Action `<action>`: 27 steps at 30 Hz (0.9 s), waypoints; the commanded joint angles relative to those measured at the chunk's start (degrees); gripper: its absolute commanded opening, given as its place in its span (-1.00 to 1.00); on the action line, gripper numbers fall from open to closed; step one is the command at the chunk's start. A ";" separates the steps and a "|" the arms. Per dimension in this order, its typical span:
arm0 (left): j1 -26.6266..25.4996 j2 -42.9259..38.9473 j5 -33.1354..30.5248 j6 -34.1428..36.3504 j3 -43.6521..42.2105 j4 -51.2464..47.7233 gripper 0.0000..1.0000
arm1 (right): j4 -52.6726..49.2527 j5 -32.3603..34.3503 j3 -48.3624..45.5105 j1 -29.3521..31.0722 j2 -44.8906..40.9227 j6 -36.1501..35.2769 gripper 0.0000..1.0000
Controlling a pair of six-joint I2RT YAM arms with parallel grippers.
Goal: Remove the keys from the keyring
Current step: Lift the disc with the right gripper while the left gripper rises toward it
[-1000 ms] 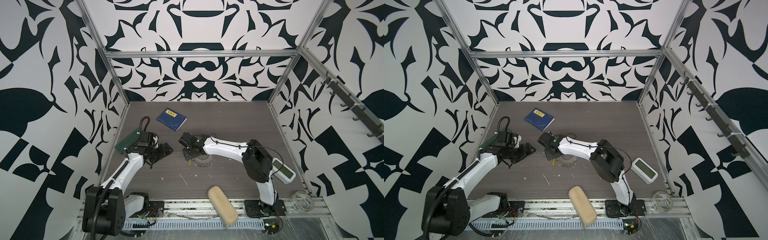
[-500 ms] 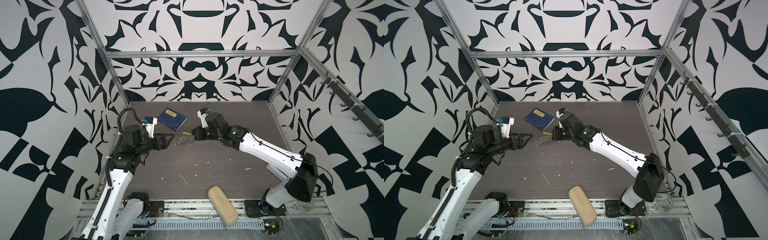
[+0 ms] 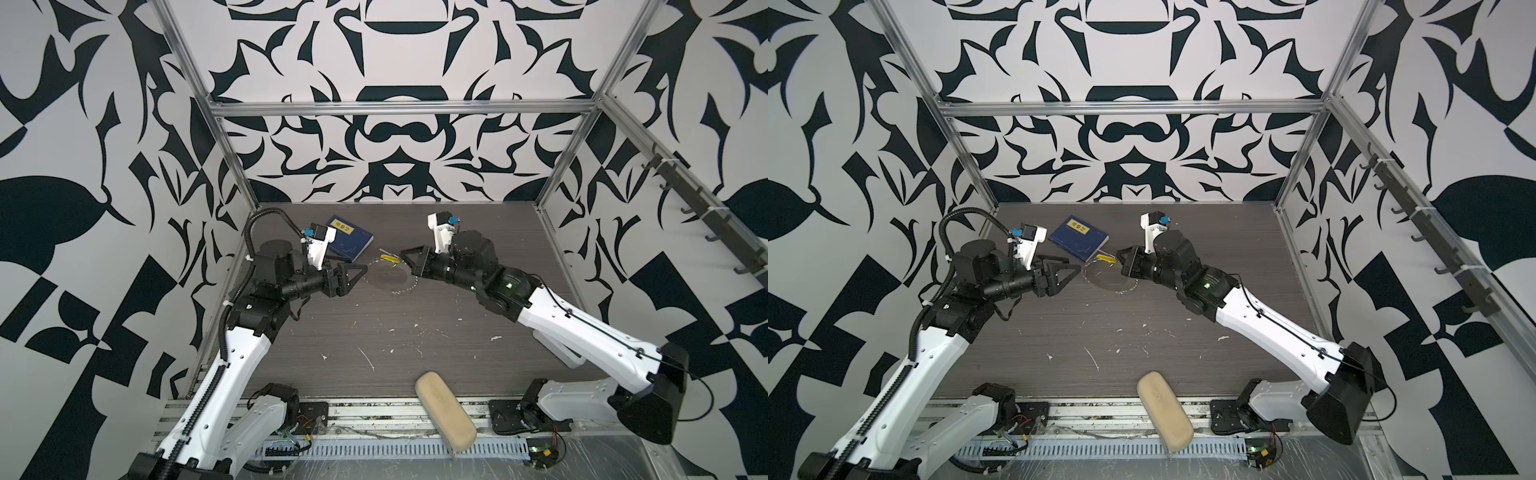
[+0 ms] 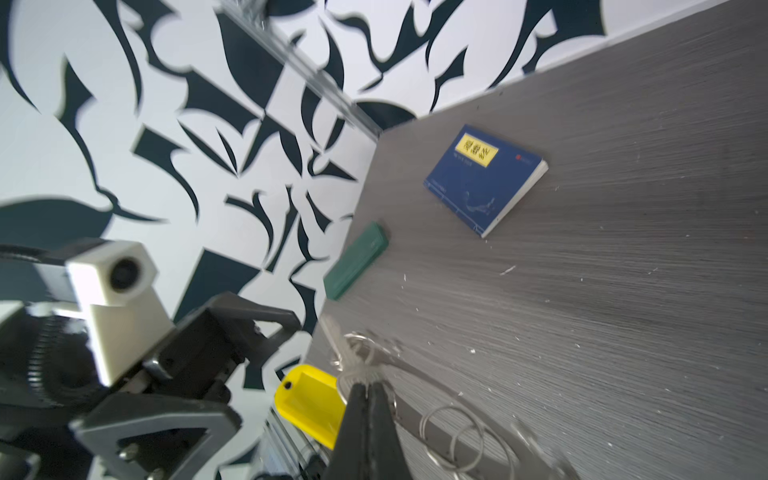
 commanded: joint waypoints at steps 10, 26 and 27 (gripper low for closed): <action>-5.61 2.60 -7.04 -5.94 2.75 5.52 0.53 | 19.33 19.63 -10.87 0.00 -8.24 18.16 -1.00; -16.59 12.74 -12.29 -0.60 3.73 16.88 0.39 | 5.53 45.65 -16.11 0.01 -17.67 45.17 -1.00; -17.19 13.46 -12.80 0.05 4.01 17.27 0.37 | 2.40 47.06 -15.53 0.03 -17.80 47.72 -1.00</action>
